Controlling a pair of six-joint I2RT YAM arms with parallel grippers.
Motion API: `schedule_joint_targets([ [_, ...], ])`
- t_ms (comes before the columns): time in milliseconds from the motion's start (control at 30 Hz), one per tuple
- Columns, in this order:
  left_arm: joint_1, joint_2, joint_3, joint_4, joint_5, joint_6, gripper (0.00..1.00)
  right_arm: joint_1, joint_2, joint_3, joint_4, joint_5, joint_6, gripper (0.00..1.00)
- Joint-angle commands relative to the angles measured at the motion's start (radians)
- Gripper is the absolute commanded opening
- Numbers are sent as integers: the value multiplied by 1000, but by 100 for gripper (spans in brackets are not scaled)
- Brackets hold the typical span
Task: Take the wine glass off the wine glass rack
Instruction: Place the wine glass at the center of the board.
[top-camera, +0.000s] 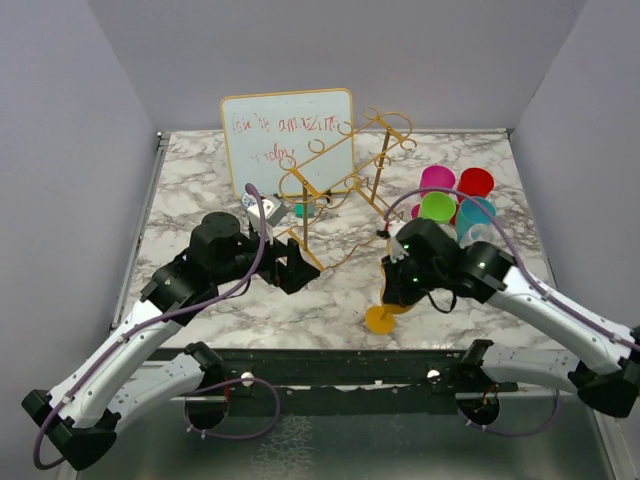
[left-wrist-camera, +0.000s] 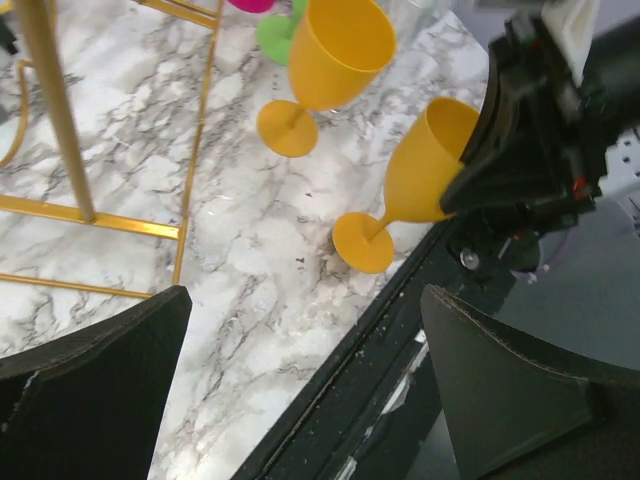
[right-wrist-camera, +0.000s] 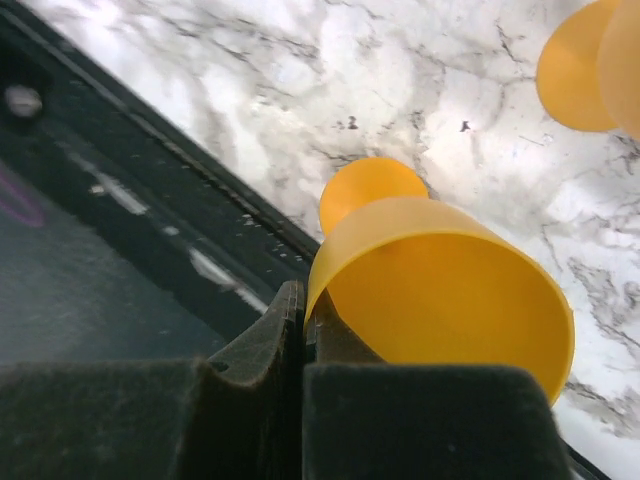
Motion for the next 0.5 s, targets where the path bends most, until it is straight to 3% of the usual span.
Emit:
schedule_joint_targets([
  [0, 3, -42, -22, -8, -214, -79, 99, 160, 127, 50, -2, 410, 117, 0],
  [233, 3, -137, -59, -56, -549, -229, 99, 188, 188, 15, 135, 430, 107, 1],
  [467, 2, -154, -4, -78, -645, -232, 99, 188, 198, -14, 192, 417, 108, 5],
])
